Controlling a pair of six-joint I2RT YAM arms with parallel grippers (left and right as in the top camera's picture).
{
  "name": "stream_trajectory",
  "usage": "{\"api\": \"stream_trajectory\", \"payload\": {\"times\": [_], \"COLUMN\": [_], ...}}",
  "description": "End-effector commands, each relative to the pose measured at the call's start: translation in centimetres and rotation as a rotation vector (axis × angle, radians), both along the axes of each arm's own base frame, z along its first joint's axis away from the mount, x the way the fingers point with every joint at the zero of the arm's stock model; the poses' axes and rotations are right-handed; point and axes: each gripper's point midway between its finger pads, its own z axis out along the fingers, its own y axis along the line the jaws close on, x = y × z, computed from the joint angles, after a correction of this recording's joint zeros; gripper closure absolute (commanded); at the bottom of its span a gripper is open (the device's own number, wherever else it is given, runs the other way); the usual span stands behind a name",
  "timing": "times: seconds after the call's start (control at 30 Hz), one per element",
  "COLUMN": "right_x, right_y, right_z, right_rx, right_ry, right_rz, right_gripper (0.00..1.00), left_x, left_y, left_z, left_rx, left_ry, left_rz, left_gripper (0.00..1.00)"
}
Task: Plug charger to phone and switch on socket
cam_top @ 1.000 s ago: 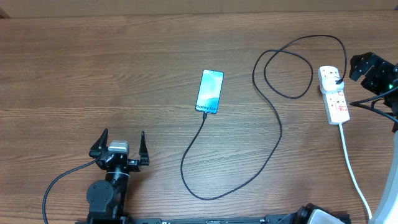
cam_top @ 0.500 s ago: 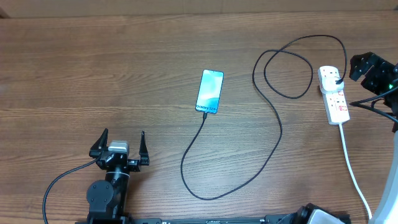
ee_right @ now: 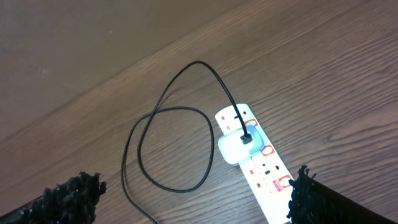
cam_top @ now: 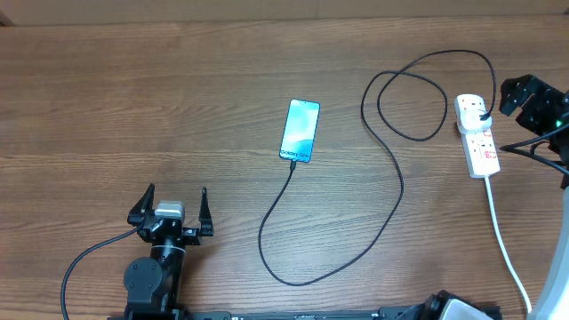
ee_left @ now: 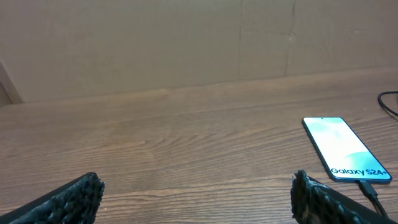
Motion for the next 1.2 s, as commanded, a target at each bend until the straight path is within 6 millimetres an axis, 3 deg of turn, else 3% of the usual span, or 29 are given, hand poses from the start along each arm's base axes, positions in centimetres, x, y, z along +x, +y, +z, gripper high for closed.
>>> {"api": "stream_trajectory", "payload": {"times": [0.0, 0.3, 0.57, 0.77, 1.17], "right_x": [-0.1, 1.5, 1.7, -0.9, -7.0], "right_y": [0.3, 4.7, 10.6, 14.1, 15.0], "right_z": [0.1, -0.1, -0.7, -2.1, -7.9], "right_rx": [-0.004, -0.012, -0.081, -0.116, -0.15], "right_ry": [-0.009, -0.128, -0.331, -0.485, -0.587], "right_rz": [0.004, 0.125, 0.28, 0.36, 0.361], "right_gripper": [0.0, 0.0, 0.0, 0.0, 0.0], "left_x": [0.0, 0.0, 0.0, 0.0, 0.0], "left_y": [-0.1, -0.1, -0.1, -0.1, -0.1], "left_z": [0.0, 0.0, 0.1, 0.1, 0.0], "left_rx": [0.021, 0.021, 0.021, 0.021, 0.021], "left_ry": [-0.008, -0.008, -0.009, -0.009, -0.008], "left_rz": [-0.009, -0.009, -0.009, -0.009, -0.009], "left_gripper": [0.0, 0.0, 0.0, 0.0, 0.0]}}
